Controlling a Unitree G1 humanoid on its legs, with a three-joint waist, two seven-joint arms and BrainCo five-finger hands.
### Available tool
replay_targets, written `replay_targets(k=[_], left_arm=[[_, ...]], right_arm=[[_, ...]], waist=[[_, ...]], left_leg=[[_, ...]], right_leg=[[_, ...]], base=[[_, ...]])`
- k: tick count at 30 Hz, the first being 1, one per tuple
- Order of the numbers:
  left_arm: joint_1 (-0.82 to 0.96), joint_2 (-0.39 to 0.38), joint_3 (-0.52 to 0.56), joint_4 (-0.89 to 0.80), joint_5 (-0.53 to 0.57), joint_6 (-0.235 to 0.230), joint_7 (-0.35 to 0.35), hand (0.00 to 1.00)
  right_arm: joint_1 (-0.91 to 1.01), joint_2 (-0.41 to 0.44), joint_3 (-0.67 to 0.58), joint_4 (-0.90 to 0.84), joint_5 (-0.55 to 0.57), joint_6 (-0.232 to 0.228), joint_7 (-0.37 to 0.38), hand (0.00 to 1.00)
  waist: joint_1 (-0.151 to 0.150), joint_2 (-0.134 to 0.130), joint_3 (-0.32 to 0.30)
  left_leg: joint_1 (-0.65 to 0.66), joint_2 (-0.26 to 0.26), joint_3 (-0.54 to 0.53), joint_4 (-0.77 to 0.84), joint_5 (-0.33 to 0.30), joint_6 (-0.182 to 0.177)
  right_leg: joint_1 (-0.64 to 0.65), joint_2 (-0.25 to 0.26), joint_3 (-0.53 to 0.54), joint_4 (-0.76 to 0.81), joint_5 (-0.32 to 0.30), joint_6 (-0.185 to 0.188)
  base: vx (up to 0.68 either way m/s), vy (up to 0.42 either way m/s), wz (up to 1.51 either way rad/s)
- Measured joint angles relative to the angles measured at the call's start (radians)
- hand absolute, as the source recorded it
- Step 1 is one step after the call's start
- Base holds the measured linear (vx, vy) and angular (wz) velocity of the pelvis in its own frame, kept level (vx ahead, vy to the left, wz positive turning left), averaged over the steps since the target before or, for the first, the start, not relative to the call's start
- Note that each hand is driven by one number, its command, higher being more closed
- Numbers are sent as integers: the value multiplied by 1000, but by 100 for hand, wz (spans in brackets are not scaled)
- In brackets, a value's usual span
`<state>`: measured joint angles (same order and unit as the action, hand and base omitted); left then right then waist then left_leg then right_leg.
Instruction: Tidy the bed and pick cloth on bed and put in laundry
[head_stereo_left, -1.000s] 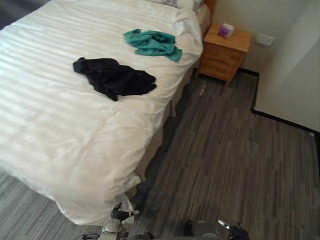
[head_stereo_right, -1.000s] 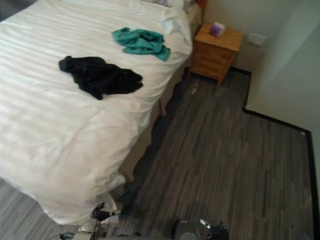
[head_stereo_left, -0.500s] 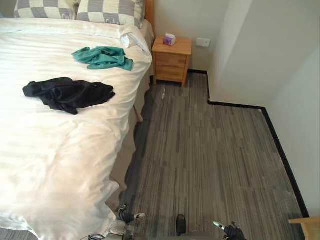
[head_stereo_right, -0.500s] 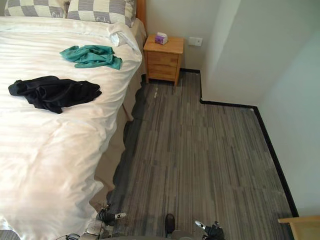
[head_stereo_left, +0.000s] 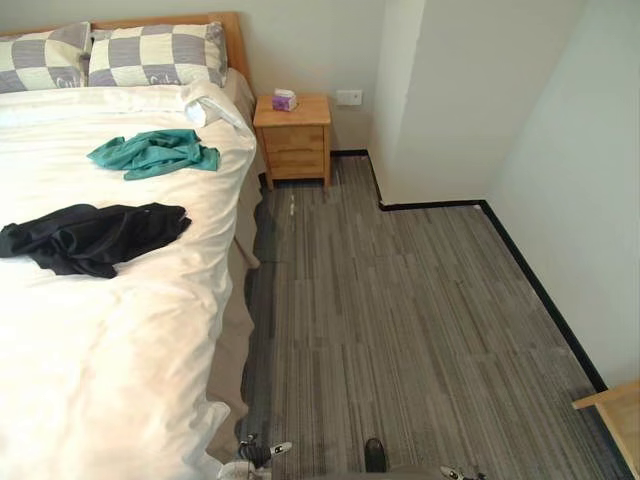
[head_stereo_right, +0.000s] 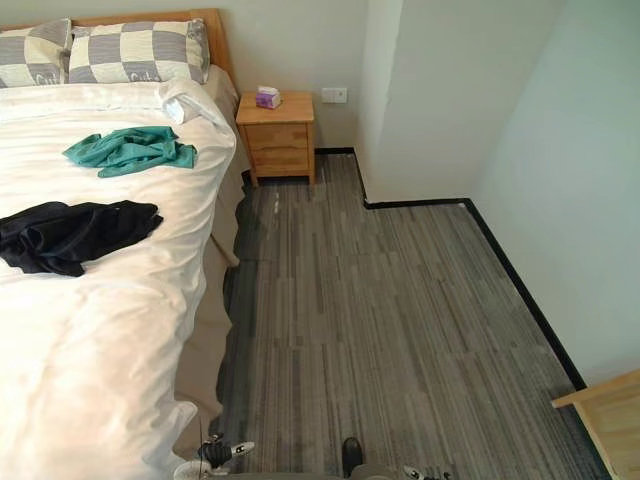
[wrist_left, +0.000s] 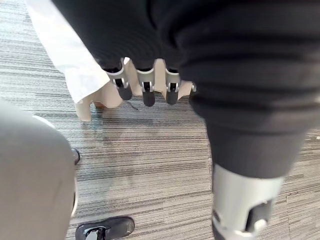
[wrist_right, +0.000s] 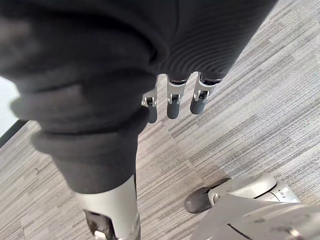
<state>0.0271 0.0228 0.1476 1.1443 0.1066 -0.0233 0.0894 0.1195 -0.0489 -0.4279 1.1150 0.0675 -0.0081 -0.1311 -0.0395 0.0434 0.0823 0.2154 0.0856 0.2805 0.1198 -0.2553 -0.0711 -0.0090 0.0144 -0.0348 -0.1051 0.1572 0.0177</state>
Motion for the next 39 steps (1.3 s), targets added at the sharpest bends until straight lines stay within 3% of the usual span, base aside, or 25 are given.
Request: replay_targets(k=[6, 7, 8, 9, 10, 11, 12, 14, 18, 20, 21, 24, 25, 26, 27, 28, 29, 30, 31, 32, 34, 36, 37, 38, 39], left_arm=[[30, -19, 27, -81, 3, 17, 22, 0], [38, -35, 66, -100, 4, 17, 21, 0], [61, -42, 114, -119, 4, 17, 20, 0], [68, -36, 133, -130, 5, 17, 18, 0], [64, -25, 160, -169, 9, 17, 19, 0], [62, -38, 177, -197, 7, 19, 19, 0], [61, -41, 180, -210, 6, 18, 20, 0], [60, -73, 180, -224, 1, 15, 22, 0], [52, -75, 160, -231, -12, 14, 24, 0], [33, -60, 127, -231, -12, 14, 22, 0], [29, -59, 119, -231, -11, 14, 21, 0], [1, -57, 98, -231, -13, 8, 19, 0], [-6, -53, 96, -228, -7, 11, 19, 0], [-7, -45, 96, -227, 3, 12, 19, 0], [-7, -42, 96, -227, 5, 12, 18, 0], [-5, -40, 97, -227, 2, 12, 18, 0], [-4, -33, 102, -227, -3, 12, 17, 0], [-11, -22, 101, -226, -3, 14, 18, 0], [-10, 0, 102, -230, -5, 14, 18, 0], [-7, 7, 99, -225, -1, 19, 18, 0], [-4, 14, 97, -205, 1, 27, 18, 0], [4, 13, 81, -200, 0, 40, 21, 0], [8, 19, 76, -195, 0, 43, 21, 0], [10, 21, 76, -194, 0, 43, 21, 0], [12, 22, 72, -192, -3, 42, 23, 0]], right_arm=[[25, 3, -15, -85, -9, 17, -4, 0], [25, -1, -28, -91, -26, 19, -3, 0], [29, -3, -21, -104, -40, 19, -3, 0], [32, 5, -16, -108, -42, 19, -3, 0], [42, 18, 1, -111, -43, 27, -2, 0], [57, 21, 14, -135, -44, 35, -2, 0], [56, 17, 27, -147, -44, 37, -2, 0], [55, 1, 40, -157, -44, 38, -2, 0], [15, -11, 35, -107, -49, 49, -1, 0], [-18, -11, 34, -94, -70, 51, 1, 0], [-27, -13, 31, -87, -74, 49, 2, 0], [-56, -19, 11, -77, -79, 49, 2, 0], [-62, -15, 1, -80, -82, 45, 3, 0], [-73, -10, -18, -77, -94, 49, 4, 0], [-72, -7, -33, -75, -103, 54, 4, 0], [-70, 1, -49, -59, -113, 58, 5, 0], [-57, 4, -51, -29, -117, 57, 5, 0], [-66, 20, -48, -8, -117, 58, 9, 0], [-82, 27, -46, 8, -117, 59, 17, 0], [-87, 33, -40, 7, -117, 54, 24, 0], [-88, 19, -15, -2, -117, 55, 24, 0], [-73, 11, 28, -36, -116, 54, 25, 0], [-77, 6, 44, -51, -115, 52, 22, 0], [-80, 5, 47, -63, -115, 51, 22, 0], [-85, 6, 62, -77, -115, 48, 21, 0]], waist=[[-8, 27, 45], [1, 41, 48], [12, 48, 55], [13, 26, 61], [13, -5, 83], [19, -7, 94], [29, -12, 102], [26, 16, 114], [30, 11, 120], [44, 4, 134], [55, 8, 135], [83, 15, 150], [85, 5, 152], [72, -19, 151], [71, -29, 149], [70, -34, 151], [77, -47, 153], [80, -83, 153], [84, -110, 154], [82, -133, 153], [71, -129, 156], [65, -92, 163], [58, -89, 163], [54, -89, 164], [53, -87, 164]], left_leg=[[-13, 43, 55, -36, 16, -53], [-19, 75, 91, -28, -3, -84], [-22, 113, 136, 54, -22, -145], [-43, 122, 152, 153, -24, -149], [-145, 178, 179, 442, -4, -117], [-244, 250, 172, 676, 105, 2], [-281, 269, 160, 742, 109, 4], [-361, 266, 142, 808, 91, -26], [-415, 128, 144, 481, 91, -25], [-431, 45, 134, 149, 131, -57], [-452, 41, 130, 107, 148, -54], [-535, 47, 107, 96, 261, 26], [-528, 30, 114, 90, 320, 100], [-527, -20, 130, 39, 347, 134], [-528, -52, 142, -4, 351, 139], [-525, -108, 156, -82, 368, 165], [-490, -134, 156, -106, 407, 230], [-456, -148, 154, -105, 377, 230], [-419, -153, 126, -107, 347, 230], [-369, -148, 91, -85, 298, 199], [-280, -111, 32, -38, 222, 166], [-174, -47, -20, -35, 170, 120], [-124, -15, -53, -48, 158, 100], [-106, 3, -64, -53, 154, 94], [-87, 36, -82, -51, 150, 87]], right_leg=[[-75, -6, -142, 145, -100, -31], [-108, 10, -173, 247, -136, -72], [-148, -1, -208, 443, -247, -76], [-142, -17, -205, 488, -297, -59], [-121, -23, -182, 490, -378, -83], [-92, -7, -161, 467, -390, -88], [-74, 0, -149, 450, -391, -90], [-27, 10, -118, 391, -389, -87], [92, 26, -61, 228, -318, -108], [150, 56, -15, 148, -305, -127], [162, 69, -3, 129, -305, -127], [233, 108, 52, 66, -306, -126], [250, 96, 78, 64, -307, -125], [252, 68, 74, 70, -322, -99], [253, 55, 68, 78, -333, -81], [241, 54, 52, 153, -372, -30], [220, 58, 30, 307, -426, 25], [191, 38, 19, 414, -445, 57], [122, 28, 6, 614, -421, 155], [27, 15, -5, 872, -379, 230], [-68, -25, -48, 1114, -382, 219], [-173, -101, -131, 1159, -406, 179], [-229, -132, -145, 1082, -426, 142], [-255, -141, -146, 1012, -431, 132], [-292, -143, -135, 825, -426, 127]], base=[[-53, -58, 9], [-20, -179, -43], [112, -211, -59], [152, -238, -54], [160, -357, -43], [50, -275, -48], [166, -355, -62], [255, -224, -50], [322, -162, -44], [440, -98, -47], [469, -57, -50], [423, 20, -61], [529, 46, -34], [541, 37, -12], [536, 25, 41], [532, 13, 62], [680, -2, 69], [579, -23, 48], [584, -33, 35], [583, -30, 42], [659, -30, 61], [581, -121, 78], [570, -204, 84], [550, -284, 89], [527, -368, 75]])
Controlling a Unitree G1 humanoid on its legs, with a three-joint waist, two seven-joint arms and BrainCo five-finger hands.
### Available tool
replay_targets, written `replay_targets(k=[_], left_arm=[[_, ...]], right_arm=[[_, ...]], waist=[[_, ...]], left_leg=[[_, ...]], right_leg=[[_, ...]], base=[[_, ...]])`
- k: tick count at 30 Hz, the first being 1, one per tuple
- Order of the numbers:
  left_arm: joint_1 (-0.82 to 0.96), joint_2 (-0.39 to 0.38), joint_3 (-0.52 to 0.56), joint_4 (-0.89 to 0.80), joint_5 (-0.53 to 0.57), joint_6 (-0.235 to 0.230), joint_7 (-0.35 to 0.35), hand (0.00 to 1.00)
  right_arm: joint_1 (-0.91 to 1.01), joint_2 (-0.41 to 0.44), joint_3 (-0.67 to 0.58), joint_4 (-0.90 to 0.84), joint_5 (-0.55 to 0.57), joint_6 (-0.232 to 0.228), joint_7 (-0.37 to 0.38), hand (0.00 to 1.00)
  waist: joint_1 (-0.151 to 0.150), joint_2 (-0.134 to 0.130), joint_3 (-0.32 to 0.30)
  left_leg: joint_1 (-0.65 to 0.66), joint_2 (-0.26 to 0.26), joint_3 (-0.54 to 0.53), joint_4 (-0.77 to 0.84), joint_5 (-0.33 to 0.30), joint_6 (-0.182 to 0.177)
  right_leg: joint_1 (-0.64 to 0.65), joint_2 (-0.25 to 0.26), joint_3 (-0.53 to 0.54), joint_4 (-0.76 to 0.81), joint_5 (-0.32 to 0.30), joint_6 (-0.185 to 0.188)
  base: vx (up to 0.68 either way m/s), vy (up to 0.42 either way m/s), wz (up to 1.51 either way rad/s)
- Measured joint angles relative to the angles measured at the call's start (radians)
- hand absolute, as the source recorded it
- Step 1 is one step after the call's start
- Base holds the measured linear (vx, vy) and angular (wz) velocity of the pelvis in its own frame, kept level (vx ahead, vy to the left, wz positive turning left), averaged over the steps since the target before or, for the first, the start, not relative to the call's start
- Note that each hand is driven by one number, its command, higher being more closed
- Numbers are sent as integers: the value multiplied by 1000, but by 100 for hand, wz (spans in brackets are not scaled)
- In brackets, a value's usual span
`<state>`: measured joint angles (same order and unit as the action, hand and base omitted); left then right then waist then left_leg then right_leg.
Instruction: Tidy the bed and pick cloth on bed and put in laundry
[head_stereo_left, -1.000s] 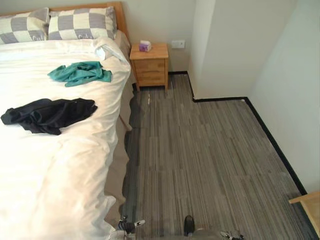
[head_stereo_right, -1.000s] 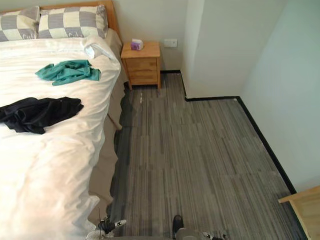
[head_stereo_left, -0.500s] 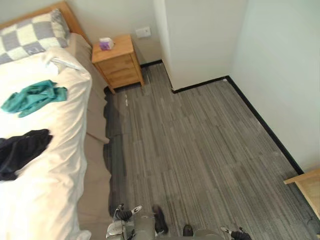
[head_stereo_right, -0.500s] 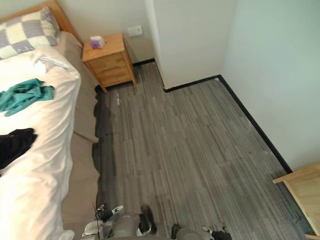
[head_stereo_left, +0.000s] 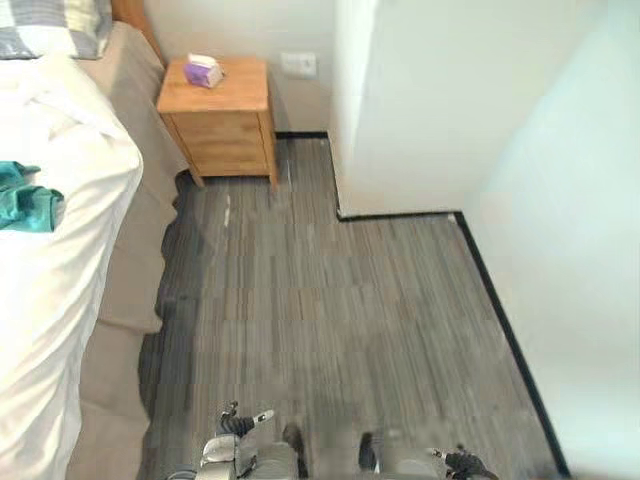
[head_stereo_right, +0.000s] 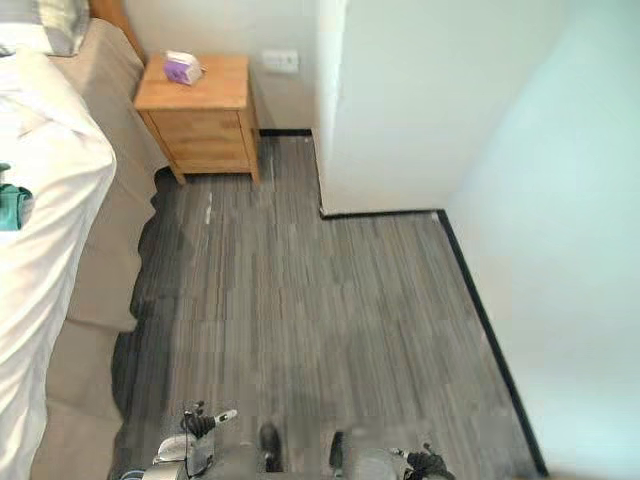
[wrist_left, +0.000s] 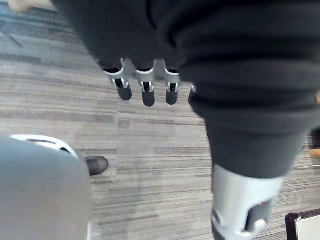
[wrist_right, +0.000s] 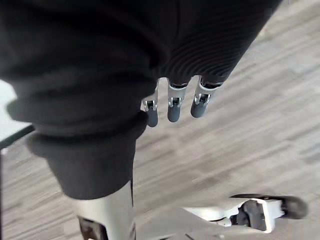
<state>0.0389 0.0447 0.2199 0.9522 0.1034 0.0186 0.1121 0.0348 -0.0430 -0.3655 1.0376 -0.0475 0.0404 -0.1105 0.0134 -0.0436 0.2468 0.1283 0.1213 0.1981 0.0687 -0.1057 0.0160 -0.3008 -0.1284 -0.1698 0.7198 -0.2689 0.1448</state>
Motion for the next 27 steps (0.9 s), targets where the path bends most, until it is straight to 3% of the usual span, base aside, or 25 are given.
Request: replay_targets(k=[1, 2, 3, 4, 5, 7, 8, 9, 11, 12, 14, 16, 18, 20, 21, 22, 23, 25, 26, 27], left_arm=[[1, 0, -5, 0, -3, 0, 0, 0], [0, -3, -17, 0, -6, -2, 0, 0], [0, -3, -17, 3, -9, -3, 1, 0], [-3, 1, -13, 10, -10, -3, 2, 0], [-23, -25, -8, 40, -13, -2, 3, 0], [-14, -44, 25, 42, -11, -3, 1, 0], [-6, -48, 30, 45, -11, -5, 2, 0], [1, -53, 42, 48, -13, -9, 0, 0], [-3, -68, 82, 29, -16, -7, 1, 0], [-13, -72, 104, 21, -28, -6, 2, 0], [-14, -72, 126, 20, -48, -7, 7, 0], [-15, -73, 125, 16, -56, -9, 7, 0], [-16, -79, 130, 14, -75, -19, 6, 0], [-16, -82, 138, 15, -76, -28, 4, 0], [-16, -82, 140, 13, -78, -28, 2, 0], [-18, -81, 141, 11, -75, -27, 2, 0], [-18, -81, 140, 7, -73, -28, 2, 0], [-18, -79, 147, -5, -76, -29, 0, 0], [-18, -75, 160, -10, -74, -29, 0, 0], [-6, -66, 177, -10, -72, -27, 0, 0]], right_arm=[[-1, 1, 5, -5, 0, -2, -2, 0], [-1, -3, 21, -6, 0, -7, -2, 0], [1, -2, 22, -5, 0, -11, -4, 0], [-1, -2, 21, -3, 1, -12, -5, 0], [-22, -29, 16, -2, 0, -12, -7, 0], [-48, -31, 27, -5, -2, -16, -14, 0], [-39, -32, 19, -6, 0, -16, -14, 0], [-33, -37, 24, -4, -2, -14, -13, 0], [-22, -35, 22, -4, -2, -12, -16, 0], [-10, -42, 21, -2, -1, -8, -20, 0], [20, -39, 20, 2, -1, -4, -21, 0], [20, -38, 15, 10, -1, 5, -20, 0], [18, -32, -19, 12, -2, 6, -18, 0], [33, -25, -50, 18, -3, 11, -19, 0], [34, -24, -49, 18, -4, 12, -20, 0], [39, -24, -44, 19, -5, 13, -20, 0], [35, -23, -29, 19, -9, 13, -20, 0], [20, -20, -9, 18, -37, 13, -19, 0], [11, -5, -8, 16, -43, 13, -19, 0], [11, 11, 9, 14, -44, 11, -17, 0]], waist=[[0, 0, 0], [-2, -2, -1], [-4, -13, -3], [-3, -17, -3], [4, 41, 10], [-5, 67, 5], [-6, 82, -1], [-2, 83, -7], [-6, 86, -2], [-2, 98, 5], [3, 85, 13], [3, 77, 10], [3, 83, 7], [7, 88, 6], [14, 87, 6], [28, 88, -6], [28, 75, -13], [39, 62, -14], [57, 52, -15], [70, 38, -25]], left_leg=[[9, 13, -10, -1, -2, -3], [23, 38, -17, -3, -17, -31], [38, 39, -28, -9, -42, -72], [57, 47, -45, -24, -60, -105], [75, 86, -58, -37, -70, -123], [94, 57, -60, -25, -27, -155], [120, 79, -24, -8, -19, -162], [103, 104, -46, 89, -18, -166], [-52, 158, -72, 414, -1, -179], [-146, 199, -43, 630, -17, -171], [-203, 194, 67, 720, -86, -159], [-254, 109, 195, 591, -103, -138], [-318, 43, 281, 354, -85, -128], [-337, 8, 335, 104, 27, -84], [-338, 7, 335, 102, 81, -51], [-330, -14, 339, 110, 143, 31], [-334, -33, 331, 118, 119, 46], [-358, -31, 326, 188, 107, 78], [-345, -20, 333, 248, 87, 112], [-314, -19, 342, 255, 77, 124]], right_leg=[[-9, 2, 15, -111, 19, -9], [-12, 0, 83, -424, 137, -16], [-1, -16, 141, -593, 232, 6], [9, -15, 149, -597, 352, 11], [-5, 27, 141, -528, 348, -32], [-24, 60, 176, -398, 235, -66], [-10, 75, 161, -340, 182, -92], [12, 77, 134, -288, 120, -102], [84, 69, 78, -314, 84, -120], [166, 73, 37, -364, 80, -144], [316, 52, -19, -450, 79, -155], [405, 8, -55, -518, 76, -147], [466, -19, -96, -578, 69, -114], [553, -27, -146, -628, 46, -76], [578, -29, -153, -640, 38, -65], [611, -33, -154, -658, 36, -63], [611, -43, -152, -669, 57, -89], [629, -45, -106, -693, 122, -80], [660, -47, -53, -702, 179, -64], [686, -48, -26, -702, 228, -56]], base=[[644, -509, 118], [685, -597, 121], [601, -521, 122], [589, -515, 74], [498, -412, 35], [396, -298, 15], [450, -319, 33], [448, -318, 61], [484, -332, 78], [433, -238, 87], [417, -134, 77], [432, -57, 50], [374, 38, 48], [430, 140, 52], [485, 177, 31], [469, 168, 30], [472, 162, 41], [403, 135, 38], [508, 131, 11], [485, 104, -2]])
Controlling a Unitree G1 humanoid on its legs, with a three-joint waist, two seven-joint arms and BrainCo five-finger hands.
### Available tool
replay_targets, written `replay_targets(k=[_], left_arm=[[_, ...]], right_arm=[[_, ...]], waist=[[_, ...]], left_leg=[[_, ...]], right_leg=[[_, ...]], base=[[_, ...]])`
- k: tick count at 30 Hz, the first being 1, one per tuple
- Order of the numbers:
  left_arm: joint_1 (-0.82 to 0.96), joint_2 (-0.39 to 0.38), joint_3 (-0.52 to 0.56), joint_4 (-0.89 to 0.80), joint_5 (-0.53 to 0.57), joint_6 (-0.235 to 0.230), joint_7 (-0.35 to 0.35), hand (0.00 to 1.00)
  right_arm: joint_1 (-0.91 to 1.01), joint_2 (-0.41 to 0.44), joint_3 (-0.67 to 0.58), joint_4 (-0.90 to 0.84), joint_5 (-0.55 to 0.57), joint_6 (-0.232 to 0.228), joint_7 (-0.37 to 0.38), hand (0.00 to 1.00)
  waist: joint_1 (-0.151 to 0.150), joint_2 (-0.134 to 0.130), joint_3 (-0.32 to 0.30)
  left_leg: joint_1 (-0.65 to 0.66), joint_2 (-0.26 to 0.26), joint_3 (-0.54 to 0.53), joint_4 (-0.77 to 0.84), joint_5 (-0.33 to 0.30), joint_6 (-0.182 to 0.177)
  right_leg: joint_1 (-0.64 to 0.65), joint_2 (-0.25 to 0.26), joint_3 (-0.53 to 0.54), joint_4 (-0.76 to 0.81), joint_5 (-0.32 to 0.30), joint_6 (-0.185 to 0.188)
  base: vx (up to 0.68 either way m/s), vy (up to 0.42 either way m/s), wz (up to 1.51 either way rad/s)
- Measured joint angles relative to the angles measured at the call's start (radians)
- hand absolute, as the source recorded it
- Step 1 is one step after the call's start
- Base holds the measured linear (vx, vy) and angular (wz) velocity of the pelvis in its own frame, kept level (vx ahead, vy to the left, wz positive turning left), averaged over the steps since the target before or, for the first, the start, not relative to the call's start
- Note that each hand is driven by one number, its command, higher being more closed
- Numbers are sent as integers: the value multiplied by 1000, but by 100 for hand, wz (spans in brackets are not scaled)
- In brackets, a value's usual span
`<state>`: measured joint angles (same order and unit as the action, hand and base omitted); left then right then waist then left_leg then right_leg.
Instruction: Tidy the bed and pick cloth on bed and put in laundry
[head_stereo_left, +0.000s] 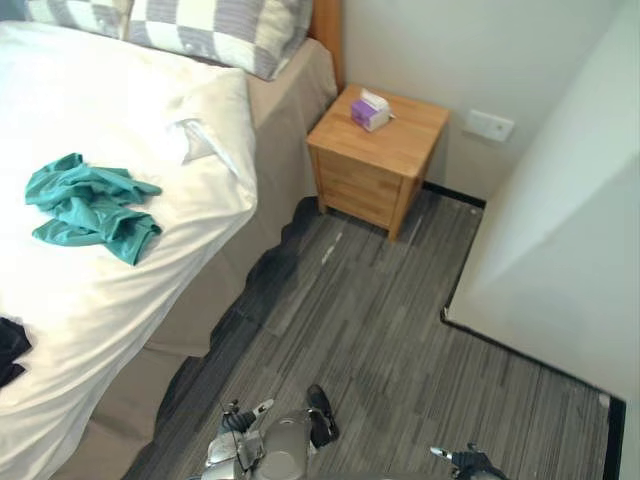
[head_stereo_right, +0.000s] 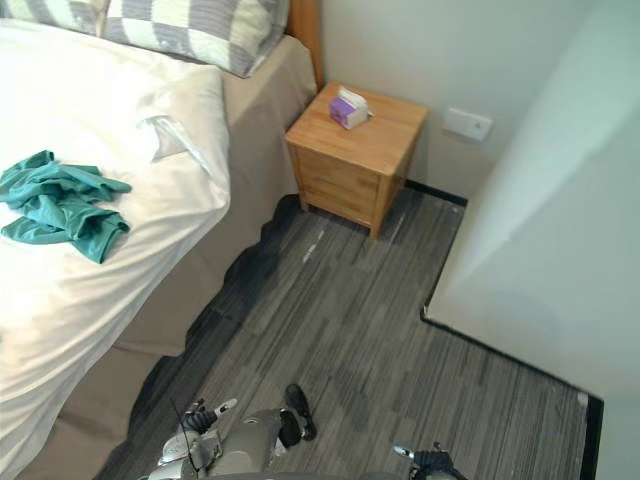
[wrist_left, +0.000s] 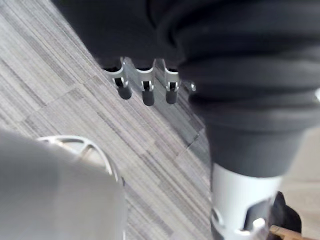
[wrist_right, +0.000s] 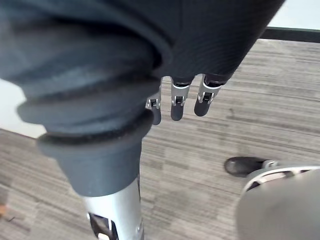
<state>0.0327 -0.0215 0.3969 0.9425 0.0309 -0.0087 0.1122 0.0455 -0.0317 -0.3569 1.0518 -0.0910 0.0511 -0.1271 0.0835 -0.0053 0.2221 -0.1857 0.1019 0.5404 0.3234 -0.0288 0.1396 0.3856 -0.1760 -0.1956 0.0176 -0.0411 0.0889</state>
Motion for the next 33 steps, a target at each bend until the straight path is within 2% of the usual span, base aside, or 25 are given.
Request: replay_targets(k=[2, 3, 4, 5, 6, 7, 8, 9, 10, 11, 12, 14, 16, 18, 19, 21, 22, 24, 25, 26, 28, 30, 31, 32, 33], left_arm=[[48, 29, 7, 1, 16, 6, -2, 0], [68, 30, 6, 1, 24, 11, -3, 0], [93, 34, 1, 2, 33, 26, -3, 0], [111, 39, -3, 5, 44, 35, -3, 0], [108, 56, -11, 19, 58, 44, -2, 0], [103, 67, -16, 42, 65, 51, -2, 0], [100, 70, -23, 48, 69, 53, 1, 0], [100, 76, -57, 48, 78, 56, 3, 0], [99, 78, -77, 48, 81, 55, 3, 0], [99, 78, -89, 47, 81, 55, 3, 0], [76, 77, -109, 47, 81, 54, 3, 0], [63, 79, -121, 47, 80, 54, 3, 0], [33, 79, -121, 48, 79, 48, 4, 0], [14, 80, -119, 49, 79, 44, 4, 0], [2, 70, -114, 50, 80, 43, 3, 0], [-1, 8, -113, 49, 80, 36, 0, 0], [-4, -12, -110, 50, 79, 32, 0, 0], [-11, -17, -106, 39, 73, 32, 5, 0], [-15, -13, -110, 33, 69, 33, 21, 0], [-15, -12, -110, 25, 66, 33, 35, 0], [-12, -16, -117, 16, 64, 32, 49, 0], [-13, -21, -133, 10, 64, 32, 57, 0], [-14, -25, -133, 11, 64, 33, 65, 0], [-9, -31, -131, 12, 64, 33, 65, 0], [-10, -33, -132, 16, 65, 34, 65, 0]], right_arm=[[-1, 33, 33, -11, -8, -5, 6, 0], [-1, 36, 38, -10, -18, -5, 12, 0], [3, 32, 38, -13, -28, -4, 18, 0], [-1, 34, 36, -22, -21, -3, 21, 0], [-3, 33, 41, -27, -20, -4, 23, 0], [-10, 31, 41, -38, -20, -5, 24, 0], [-11, 28, 42, -44, -17, -5, 23, 0], [-11, 20, 43, -55, -15, -7, 21, 0], [-14, 18, 44, -58, -14, -10, 21, 0], [-19, 17, 44, -60, -5, -14, 21, 0], [-30, 14, 42, -61, 8, -23, 20, 0], [-35, 14, 39, -60, 11, -24, 18, 0], [-50, 14, 28, -57, 23, -23, 14, 0], [-56, 17, 18, -57, 26, -23, 13, 0], [-61, 9, 13, -59, 31, -23, 13, 0], [-64, -43, 12, -64, 29, -27, 9, 0], [-84, -62, 10, -59, 29, -23, -2, 0], [-79, -68, -3, -48, 28, -19, -4, 0], [-57, -63, -12, -40, 31, -5, -10, 0], [-40, -61, -12, -40, 32, -3, -25, 0], [-16, -62, -13, -36, 40, -2, -31, 0], [-22, -57, -23, -39, 42, -3, -31, 0], [-29, -54, -32, -42, 42, -4, -30, 0], [-32, -54, -45, -44, 42, -4, -30, 0], [-30, -54, -57, -45, 42, -4, -30, 0]], waist=[[12, -32, -34], [8, -32, -44], [0, -20, -53], [-18, -24, -47], [-23, -32, -35], [-23, -45, -26], [-24, -40, -21], [-29, -30, -11], [-43, -21, -8], [-53, -11, -9], [-66, 4, -6], [-70, 9, -7], [-69, 9, -5], [-74, -6, 4], [-75, 1, 14], [-68, 73, 1], [-74, 94, 19], [-98, 85, 32], [-112, 69, 46], [-115, 66, 51], [-120, 64, 51], [-122, 70, 47], [-121, 79, 43], [-121, 98, 31], [-123, 102, 29]], left_leg=[[52, -15, 8, -47, -4, -4], [74, -24, -2, -78, -12, -16], [123, -37, -29, -136, -41, -64], [168, -57, -64, -192, -85, -92], [184, -71, -84, -198, -91, -89], [210, -83, -104, -204, -99, -94], [230, -86, -115, -210, -99, -101], [277, -84, -140, -221, -98, -111], [302, -76, -171, -230, -98, -116], [313, -60, -191, -239, -99, -129], [321, -31, -231, -252, -103, -159], [319, -14, -257, -261, -106, -182], [324, 20, -303, -266, -128, -231], [335, 40, -346, -266, -152, -283], [369, 65, -366, -279, -168, -307], [377, 133, -369, -304, -152, -288], [344, 156, -375, -227, -86, -311], [238, 176, -337, -30, -38, -252], [192, 216, -238, 107, -14, -234], [178, 234, -134, 188, -45, -238], [167, 194, 17, 186, -91, -244], [153, 133, 120, 62, -85, -240], [142, 92, 172, -70, -22, -225], [145, 70, 189, -161, 40, -160], [166, 55, 179, -204, 40, -138]], right_leg=[[-30, -2, 30, 95, 56, 13], [-65, -4, 35, 181, 55, 14], [-140, -12, 47, 374, 64, 54], [-239, -29, 90, 602, 116, 161], [-308, -42, 114, 745, 84, 183], [-382, -64, 116, 868, -10, 178], [-415, -77, 96, 898, -55, 171], [-453, -101, 44, 880, -152, 147], [-483, -106, 14, 809, -202, 119], [-508, -94, 3, 706, -212, 111], [-546, -62, 29, 484, -198, 106], [-567, -44, 69, 311, -145, 98], [-609, -40, 141, 46, -1, 94], [-633, -51, 177, 13, 22, 107], [-645, -29, 183, 97, 122, 105], [-713, 46, 187, 243, 89, 51], [-740, 59, 178, 332, 28, 18], [-716, 30, 131, 366, -27, -1], [-644, 4, 71, 356, -58, -26], [-574, -3, 34, 332, -71, -47], [-471, -18, -41, 273, -77, -49], [-432, -18, -94, 237, -75, -48], [-422, -6, -117, 231, -77, -46], [-415, 11, -127, 225, -79, -42], [-403, 15, -135, 220, -82, -37]], base=[[295, 23, -8], [298, 33, 17], [312, 43, 47], [365, 23, 64], [309, 1, 71], [288, -21, 59], [314, -32, 72], [365, -64, 80], [283, -79, 95], [266, -190, 103], [197, -217, 84], [242, -303, 60], [344, -428, 59], [277, -423, 60], [332, -468, 55], [388, -472, 28], [408, -458, 24], [309, -331, 76], [348, -317, 119], [348, -317, 112], [291, -203, 87], [257, -86, 69], [210, 1, 37], [202, 16, 36], [210, 67, 43]])
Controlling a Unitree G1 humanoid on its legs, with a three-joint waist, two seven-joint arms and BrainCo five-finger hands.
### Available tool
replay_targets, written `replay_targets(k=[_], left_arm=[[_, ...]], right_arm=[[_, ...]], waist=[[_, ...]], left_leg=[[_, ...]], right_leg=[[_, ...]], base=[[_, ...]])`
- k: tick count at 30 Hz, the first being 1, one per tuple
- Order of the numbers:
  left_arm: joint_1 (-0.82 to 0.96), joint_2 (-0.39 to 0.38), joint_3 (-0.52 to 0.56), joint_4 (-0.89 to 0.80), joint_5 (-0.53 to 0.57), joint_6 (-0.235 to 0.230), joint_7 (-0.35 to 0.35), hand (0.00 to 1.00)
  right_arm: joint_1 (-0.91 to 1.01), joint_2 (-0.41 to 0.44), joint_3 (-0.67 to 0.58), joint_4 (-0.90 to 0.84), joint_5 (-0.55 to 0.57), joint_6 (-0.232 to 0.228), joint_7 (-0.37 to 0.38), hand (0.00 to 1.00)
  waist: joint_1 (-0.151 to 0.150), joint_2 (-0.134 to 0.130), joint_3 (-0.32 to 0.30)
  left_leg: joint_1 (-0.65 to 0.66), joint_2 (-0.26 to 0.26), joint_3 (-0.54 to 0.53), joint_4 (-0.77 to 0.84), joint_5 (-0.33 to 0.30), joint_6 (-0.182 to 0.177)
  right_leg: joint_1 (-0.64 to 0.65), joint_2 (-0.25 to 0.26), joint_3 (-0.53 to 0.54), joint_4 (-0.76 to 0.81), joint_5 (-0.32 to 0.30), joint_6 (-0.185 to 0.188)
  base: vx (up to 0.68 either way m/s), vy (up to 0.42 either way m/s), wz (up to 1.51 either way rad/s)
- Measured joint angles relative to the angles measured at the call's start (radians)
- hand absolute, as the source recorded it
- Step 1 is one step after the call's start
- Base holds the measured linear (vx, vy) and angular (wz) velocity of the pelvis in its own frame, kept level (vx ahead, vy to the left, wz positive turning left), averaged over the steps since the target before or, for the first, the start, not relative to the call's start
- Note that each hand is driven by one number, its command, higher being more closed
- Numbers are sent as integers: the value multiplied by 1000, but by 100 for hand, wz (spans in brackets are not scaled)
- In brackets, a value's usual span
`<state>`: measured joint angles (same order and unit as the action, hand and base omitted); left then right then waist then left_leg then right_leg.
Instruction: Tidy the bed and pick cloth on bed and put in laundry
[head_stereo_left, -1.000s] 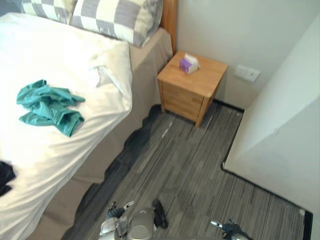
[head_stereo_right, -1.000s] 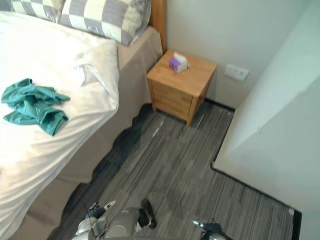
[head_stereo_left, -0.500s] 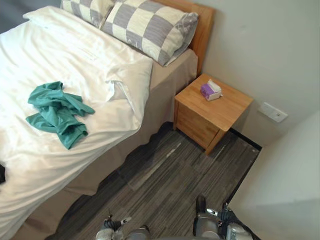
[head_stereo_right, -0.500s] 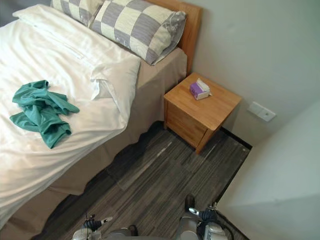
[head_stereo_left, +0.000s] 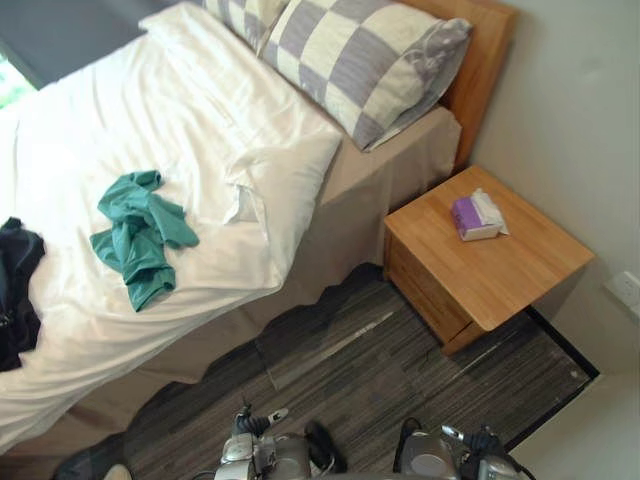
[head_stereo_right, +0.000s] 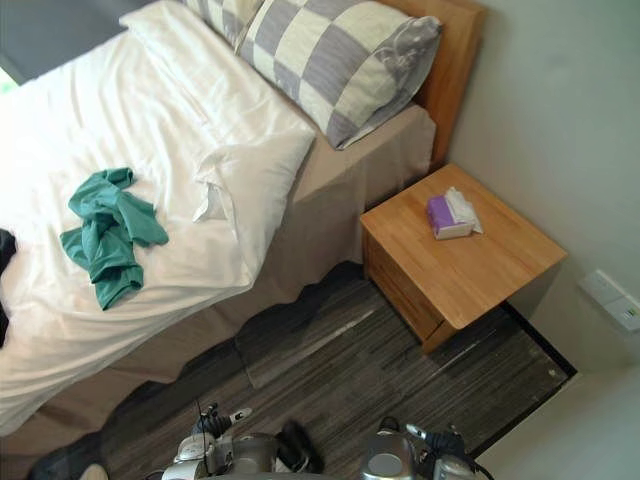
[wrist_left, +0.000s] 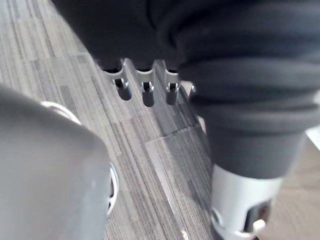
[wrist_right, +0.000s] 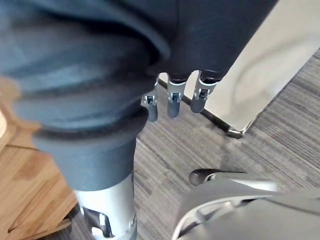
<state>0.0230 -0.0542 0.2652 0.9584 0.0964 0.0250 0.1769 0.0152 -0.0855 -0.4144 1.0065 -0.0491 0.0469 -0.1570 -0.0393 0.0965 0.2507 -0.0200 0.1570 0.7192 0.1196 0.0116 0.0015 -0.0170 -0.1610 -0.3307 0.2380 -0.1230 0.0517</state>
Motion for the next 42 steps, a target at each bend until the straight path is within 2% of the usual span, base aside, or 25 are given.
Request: replay_targets(k=[1, 2, 3, 4, 6, 7, 8, 10, 11, 12, 13, 14, 15, 17, 18, 19, 27, 33, 34, 36, 37, 38, 40, 41, 42], left_arm=[[-5, 1, -9, 4, 9, -1, -1, 0], [-4, 5, -21, 4, 14, -1, -2, 0], [-5, 11, -38, 8, 28, -2, -3, 0], [-4, 17, -63, 17, 36, -1, -3, 0], [-1, 35, -92, 25, 53, 3, -4, 0], [-2, 53, -104, 29, 55, 8, -4, 0], [-1, 59, -106, 32, 55, 8, -4, 0], [3, 65, -104, 44, 54, 10, -3, 0], [2, 69, -105, 47, 55, 10, -4, 0], [0, 72, -105, 48, 55, 9, -5, 0], [-4, 88, -102, 53, 55, 8, -11, 0], [-6, 83, -97, 64, 60, 9, -24, 0], [-3, 76, -97, 66, 66, 8, -27, 0], [-2, 49, -98, 69, 83, 9, -45, 0], [-2, 48, -97, 71, 89, 9, -45, 0], [-1, 79, -145, 76, 112, 10, -46, 0], [-1, 79, -135, 77, 95, 10, -46, 0], [15, 73, -23, 91, -30, 8, -46, 0], [17, 72, -6, 88, -44, 8, -46, 0], [27, 59, 67, 61, -86, 5, -46, 0], [26, 58, 85, 58, -92, 3, -46, 0], [25, 56, 98, 30, -104, 0, -44, 0], [27, 51, 98, 18, -113, -4, -42, 0], [29, 47, 97, 19, -115, -3, -42, 0], [34, 33, 96, 22, -120, -1, -42, 0]], right_arm=[[6, 14, -23, 0, 0, 1, 1, 0], [12, 23, -26, -2, 0, 0, 2, 0], [22, 30, -43, -2, 0, 1, 4, 0], [40, 31, -46, -10, 0, 1, 4, 0], [52, 36, -44, -22, 3, -1, 4, 0], [53, 40, -34, -27, 3, -2, 3, 0], [53, 40, -31, -27, 4, -2, 3, 0], [54, 41, -26, -26, 9, -1, 3, 0], [55, 43, -15, -22, 10, -1, 3, 0], [55, 47, -15, -18, 10, -1, 3, 0], [57, 65, -18, -9, 10, -1, 3, 0], [59, 66, -25, -4, 15, 0, 5, 0], [61, 60, -28, -5, 18, -1, 4, 0], [58, 42, -23, -10, 19, -1, 6, 0], [58, 39, -19, -10, 19, -1, 5, 0], [72, 38, 61, -1, 8, -2, 5, 0], [74, 38, 58, -1, 9, -2, 5, 0], [81, 39, 58, -1, 9, -2, 8, 0], [81, 37, 59, -1, 9, -2, 8, 0], [103, 28, 81, -8, 8, -2, 13, 0], [103, 27, 91, -1, 8, -1, 16, 0], [104, 37, 100, -1, 7, -1, 24, 0], [110, 37, 103, -1, 7, 1, 27, 0], [108, 34, 103, -1, 7, 1, 27, 0], [106, 21, 103, -3, 6, 2, 27, 0]], waist=[[-3, -10, 1], [-2, -15, -1], [-3, -20, 0], [-6, -21, 0], [-11, -37, -6], [-12, -35, -6], [-10, -35, -6], [-10, -38, -7], [-10, -49, -11], [-10, -61, -13], [-11, -109, -19], [-14, -91, -22], [-14, -84, -23], [-11, -46, -32], [-12, -45, -33], [-2, -80, -76], [-1, -79, -77], [10, -79, -77], [13, -80, -76], [34, -82, -75], [37, -87, -76], [41, -103, -70], [55, -121, -65], [55, -112, -69], [54, -90, -73]], left_leg=[[37, -38, -29, -84, 13, 14], [45, -47, -36, -101, 18, 9], [67, -65, -63, -127, 18, 9], [94, -77, -95, -143, 11, 18], [111, -77, -140, -144, 1, 32], [111, -64, -172, -145, 2, 30], [111, -59, -186, -144, 3, 29], [109, -37, -249, -145, 10, 11], [101, -33, -290, -151, 19, -12], [101, -39, -303, -154, 23, -22], [103, -62, -329, -170, 33, -44], [138, -60, -349, -222, 52, -81], [138, -48, -339, -222, 55, -86], [138, 3, -332, -222, 62, -97], [141, 9, -332, -222, 62, -97], [145, -17, -327, -222, 50, -116], [146, -16, -324, -222, 47, -113], [163, -1, -339, -212, 40, -116], [153, 8, -341, -182, 20, -121], [63, 65, -355, 66, -86, -177], [28, 74, -356, 138, -90, -180], [-23, 77, -352, 247, -55, -183], [-71, 66, -335, 321, -18, -163], [-66, 54, -330, 291, -32, -147], [-47, 26, -337, 168, -41, -133]], right_leg=[[19, -9, -18, 7, -7, 12], [22, -16, -27, 17, -11, 17], [19, -38, -33, 86, -23, 36], [-17, -64, -20, 236, -28, 43], [-93, -76, 58, 395, -67, 57], [-120, -45, 116, 374, -100, 58], [-129, -34, 133, 350, -102, 62], [-141, 14, 226, 188, -94, 62], [-142, 35, 310, 56, -50, 59], [-138, 39, 341, 9, -23, 57], [-124, 22, 391, -65, 75, 75], [-115, 27, 358, -50, 109, 65], [-112, 34, 350, -54, 101, 63], [-100, 76, 326, -72, 94, 59], [-92, 82, 322, -78, 94, 56], [13, 66, 305, -274, 197, 46], [14, 68, 304, -278, 197, 46], [42, 77, 280, -274, 182, 37], [43, 80, 280, -265, 163, 30], [33, 82, 278, -213, 122, 25], [34, 75, 276, -209, 117, 23], [42, 50, 273, -205, 113, 27], [59, 10, 279, -210, 110, 30], [61, 3, 279, -214, 109, 31], [64, -1, 281, -229, 113, 36]], base=[[169, 84, 49], [189, 90, 65], [160, 58, 72], [189, 50, 82], [183, -17, 80], [151, -88, 77], [147, -145, 90], [124, -210, 89], [90, -196, 82], [109, -278, 92], [56, -271, 79], [89, -316, 74], [149, -300, 41], [157, -219, 5], [45, -99, -2], [0, 0, 0], [0, 0, 0], [5, -8, 9], [0, 0, 0], [-6, -2, 3], [-4, -18, 16], [5, -32, 18], [41, -21, 9], [61, 42, 7], [45, 68, 2]])
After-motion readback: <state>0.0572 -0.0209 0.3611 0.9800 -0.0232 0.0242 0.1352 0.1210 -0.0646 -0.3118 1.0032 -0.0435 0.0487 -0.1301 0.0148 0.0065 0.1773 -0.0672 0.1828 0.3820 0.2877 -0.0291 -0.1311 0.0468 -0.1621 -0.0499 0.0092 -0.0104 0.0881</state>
